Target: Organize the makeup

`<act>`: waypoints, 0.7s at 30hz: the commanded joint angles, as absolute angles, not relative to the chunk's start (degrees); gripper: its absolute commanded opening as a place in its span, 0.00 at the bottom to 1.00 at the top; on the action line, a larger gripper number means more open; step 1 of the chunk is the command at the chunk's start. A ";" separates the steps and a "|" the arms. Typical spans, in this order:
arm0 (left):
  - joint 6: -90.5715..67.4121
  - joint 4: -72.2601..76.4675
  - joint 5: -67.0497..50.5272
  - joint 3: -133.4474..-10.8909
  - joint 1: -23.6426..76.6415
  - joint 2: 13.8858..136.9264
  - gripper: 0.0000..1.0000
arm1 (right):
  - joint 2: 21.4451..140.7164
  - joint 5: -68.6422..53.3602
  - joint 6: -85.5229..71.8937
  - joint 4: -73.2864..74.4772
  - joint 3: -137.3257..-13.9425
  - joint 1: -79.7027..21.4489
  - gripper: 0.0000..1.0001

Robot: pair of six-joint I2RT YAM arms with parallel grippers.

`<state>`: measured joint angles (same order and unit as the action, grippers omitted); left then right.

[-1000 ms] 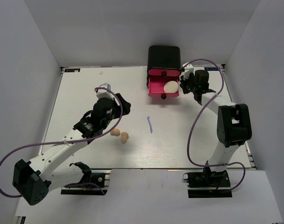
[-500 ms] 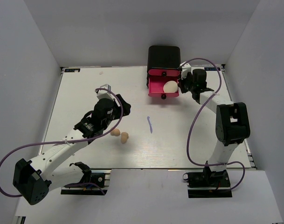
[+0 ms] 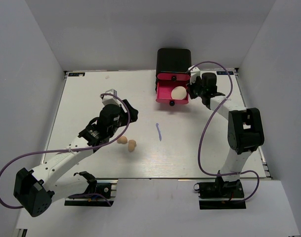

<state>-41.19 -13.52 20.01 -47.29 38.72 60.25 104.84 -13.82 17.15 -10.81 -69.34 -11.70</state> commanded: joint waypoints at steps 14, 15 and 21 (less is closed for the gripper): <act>-41.31 -14.41 20.39 -47.37 38.58 59.50 0.79 | 106.52 -14.68 17.05 -10.37 -74.53 -12.13 0.06; -41.40 -14.50 20.39 -47.37 38.58 59.33 0.79 | 106.52 -14.50 16.96 -10.37 -74.62 -12.04 0.09; -41.57 -15.03 19.95 -47.11 38.58 59.50 0.80 | 105.21 -13.80 16.96 -10.72 -74.27 -11.52 0.17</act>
<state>-41.25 -13.85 20.10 -47.29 38.72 60.27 106.28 -13.82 16.95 -9.98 -72.34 -11.77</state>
